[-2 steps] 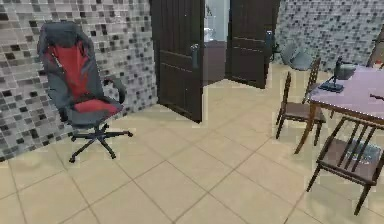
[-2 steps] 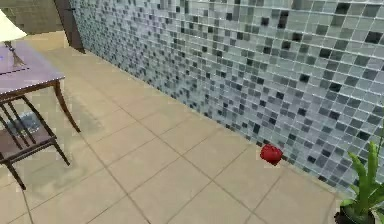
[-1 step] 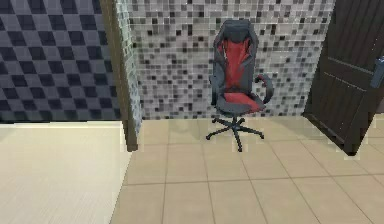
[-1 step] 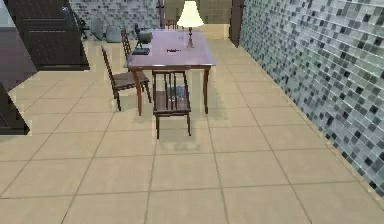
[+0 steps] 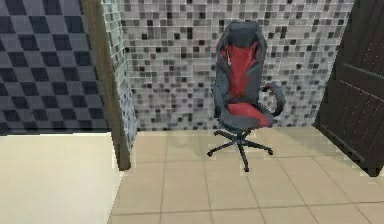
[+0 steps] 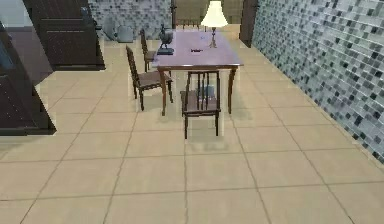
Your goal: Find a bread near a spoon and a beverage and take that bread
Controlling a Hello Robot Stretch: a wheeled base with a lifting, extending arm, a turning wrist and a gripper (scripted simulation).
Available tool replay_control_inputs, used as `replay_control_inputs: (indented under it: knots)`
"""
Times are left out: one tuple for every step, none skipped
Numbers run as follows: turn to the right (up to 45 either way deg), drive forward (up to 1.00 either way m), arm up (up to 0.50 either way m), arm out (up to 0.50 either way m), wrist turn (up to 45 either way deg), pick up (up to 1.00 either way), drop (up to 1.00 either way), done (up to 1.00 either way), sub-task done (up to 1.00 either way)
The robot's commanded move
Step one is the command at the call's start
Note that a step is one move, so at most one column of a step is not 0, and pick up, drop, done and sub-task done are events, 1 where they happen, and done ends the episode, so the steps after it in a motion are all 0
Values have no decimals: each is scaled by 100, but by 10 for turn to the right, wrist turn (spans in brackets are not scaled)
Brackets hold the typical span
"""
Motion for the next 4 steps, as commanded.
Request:
replay_control_inputs:
  knots:
    - [-330, 0, 0, 0, 0, 0, 0, 0, 0]
    - [0, 70, 0, 0, 0, 0, 0, 0, 0]
    - [-450, 0, 0, 0, 0, 0, 0, 0, 0]
    - [-30, 0, 0, 0, 0, 0, 0, 0, 0]
